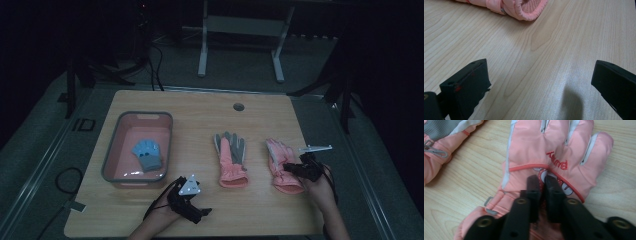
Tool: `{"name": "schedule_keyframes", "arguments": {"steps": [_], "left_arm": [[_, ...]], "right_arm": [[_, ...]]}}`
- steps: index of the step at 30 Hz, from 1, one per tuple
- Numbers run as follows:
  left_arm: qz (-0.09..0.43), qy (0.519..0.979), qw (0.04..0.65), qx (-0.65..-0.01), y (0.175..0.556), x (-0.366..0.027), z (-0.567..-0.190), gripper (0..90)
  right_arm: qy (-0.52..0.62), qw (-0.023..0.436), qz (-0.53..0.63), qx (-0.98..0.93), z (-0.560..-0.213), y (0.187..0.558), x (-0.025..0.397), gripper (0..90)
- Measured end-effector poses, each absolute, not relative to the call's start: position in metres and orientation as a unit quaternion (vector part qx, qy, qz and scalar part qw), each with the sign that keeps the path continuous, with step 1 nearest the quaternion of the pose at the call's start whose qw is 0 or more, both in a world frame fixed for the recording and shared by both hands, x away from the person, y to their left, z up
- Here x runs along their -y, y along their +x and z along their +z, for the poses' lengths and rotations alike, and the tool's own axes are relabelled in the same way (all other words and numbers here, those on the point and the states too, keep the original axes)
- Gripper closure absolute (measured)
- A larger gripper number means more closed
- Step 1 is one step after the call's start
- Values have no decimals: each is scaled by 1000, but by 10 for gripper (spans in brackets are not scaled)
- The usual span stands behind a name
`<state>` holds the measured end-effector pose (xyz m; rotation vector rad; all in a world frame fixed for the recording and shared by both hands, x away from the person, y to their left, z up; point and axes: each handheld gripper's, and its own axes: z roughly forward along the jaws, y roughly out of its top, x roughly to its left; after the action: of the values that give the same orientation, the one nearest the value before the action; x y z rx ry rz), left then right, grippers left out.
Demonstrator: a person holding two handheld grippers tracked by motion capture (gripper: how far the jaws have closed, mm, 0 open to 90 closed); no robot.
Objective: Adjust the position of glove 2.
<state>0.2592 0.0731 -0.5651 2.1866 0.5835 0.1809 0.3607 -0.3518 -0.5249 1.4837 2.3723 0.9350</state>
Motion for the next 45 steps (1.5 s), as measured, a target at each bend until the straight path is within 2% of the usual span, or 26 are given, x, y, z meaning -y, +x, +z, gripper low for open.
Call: {"name": "schedule_keyframes", "arguments": {"steps": [2, 9, 18, 25, 36, 45], "left_arm": [[72, 873, 422, -233, 259, -73, -565, 17], [71, 873, 423, -234, 259, -73, -565, 17], [73, 873, 424, -232, 259, -73, -565, 17], [72, 871, 426, -233, 259, -73, -565, 16], [72, 871, 425, -235, 259, -73, -565, 17], [78, 870, 425, -235, 259, -73, -565, 17]], "right_arm": [[515, 114, 315, -789, -522, 356, 347, 886], [539, 146, 333, -759, -501, 347, 345, 895], [526, 193, 353, -749, -436, 337, 321, 894], [504, 208, 381, -747, -404, 332, 289, 895], [480, 190, 401, -757, -395, 332, 229, 894], [480, 176, 391, -765, -412, 335, 186, 894]]}}
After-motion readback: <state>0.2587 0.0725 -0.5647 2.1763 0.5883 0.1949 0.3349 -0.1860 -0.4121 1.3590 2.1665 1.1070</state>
